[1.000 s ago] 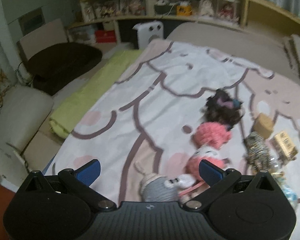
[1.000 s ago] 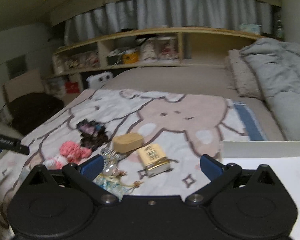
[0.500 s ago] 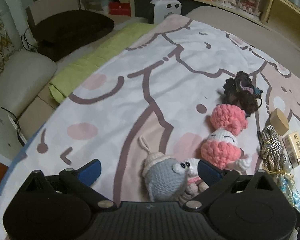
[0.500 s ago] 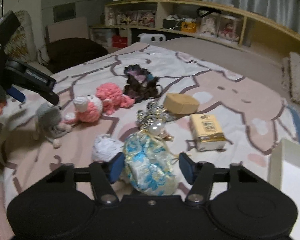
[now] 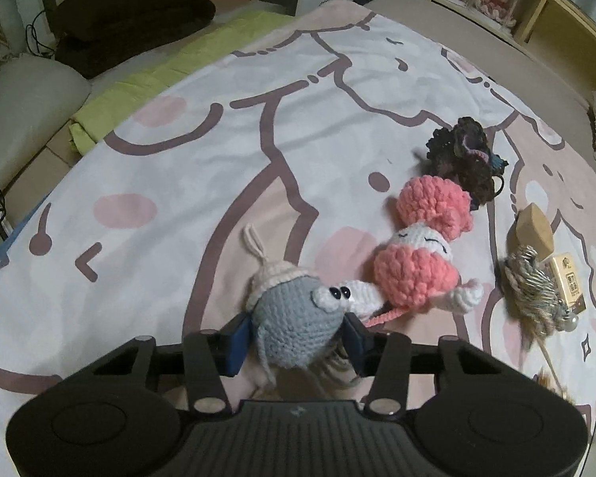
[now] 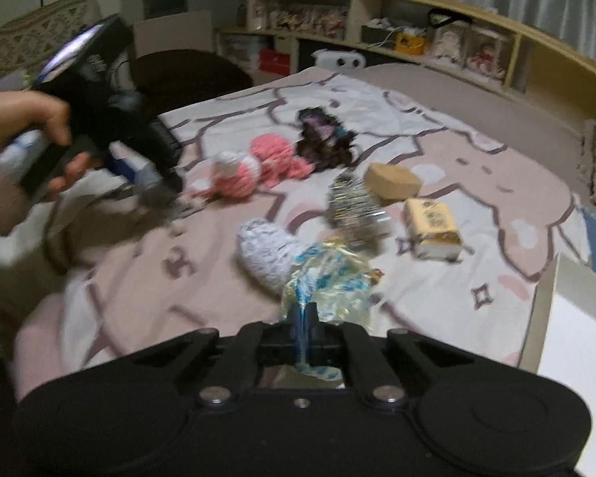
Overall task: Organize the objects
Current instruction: 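Grasp the grey crocheted doll with the left tool while the right tool grasps the blue floral pouch, then carry the grey doll and blue pouch into the white tray with both tools, then open both tools to release the doll and pouch, then withdraw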
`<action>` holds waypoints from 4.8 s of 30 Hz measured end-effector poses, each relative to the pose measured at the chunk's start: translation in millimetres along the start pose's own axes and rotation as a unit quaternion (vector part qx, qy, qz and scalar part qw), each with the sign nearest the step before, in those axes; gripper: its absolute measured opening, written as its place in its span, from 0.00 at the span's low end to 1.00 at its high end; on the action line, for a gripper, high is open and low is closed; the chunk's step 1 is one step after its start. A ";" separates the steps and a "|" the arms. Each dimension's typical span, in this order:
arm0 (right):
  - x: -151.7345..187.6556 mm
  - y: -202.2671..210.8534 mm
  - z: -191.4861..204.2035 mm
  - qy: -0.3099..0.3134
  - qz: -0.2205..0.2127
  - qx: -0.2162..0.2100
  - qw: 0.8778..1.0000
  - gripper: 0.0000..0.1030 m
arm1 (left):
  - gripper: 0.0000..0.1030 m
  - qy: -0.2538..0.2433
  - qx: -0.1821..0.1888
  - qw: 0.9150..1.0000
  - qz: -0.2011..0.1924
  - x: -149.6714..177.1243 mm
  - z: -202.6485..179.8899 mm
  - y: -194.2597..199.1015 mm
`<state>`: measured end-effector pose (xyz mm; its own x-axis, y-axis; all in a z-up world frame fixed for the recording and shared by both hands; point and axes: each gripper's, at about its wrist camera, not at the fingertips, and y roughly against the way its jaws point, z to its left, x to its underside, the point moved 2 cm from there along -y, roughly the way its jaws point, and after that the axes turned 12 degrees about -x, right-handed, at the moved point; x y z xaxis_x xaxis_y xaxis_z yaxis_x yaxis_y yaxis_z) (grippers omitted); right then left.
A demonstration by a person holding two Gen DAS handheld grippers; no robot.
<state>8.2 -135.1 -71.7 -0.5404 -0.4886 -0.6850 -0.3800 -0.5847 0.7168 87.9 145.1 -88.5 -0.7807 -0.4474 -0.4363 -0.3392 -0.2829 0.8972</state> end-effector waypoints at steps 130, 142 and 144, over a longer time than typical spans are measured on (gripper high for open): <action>171.4 207.6 -282.2 -0.320 0.038 0.188 0.928 0.88 | 0.46 -0.327 0.358 0.873 -0.057 231.8 -404.2 143.2; 172.3 220.1 -280.5 -0.346 0.017 0.187 0.919 0.86 | 0.75 -0.370 0.301 0.876 -0.075 238.6 -394.6 136.7; 171.8 221.1 -279.9 -0.348 0.014 0.189 0.918 0.86 | 0.75 -0.372 0.298 0.876 -0.072 238.0 -391.1 136.6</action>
<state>41.5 -529.6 -67.4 -0.8533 0.1091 -0.5098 -0.5200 -0.2480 0.8174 61.0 -331.9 -96.7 -0.7573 0.2971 -0.5816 -0.5035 0.3016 0.8097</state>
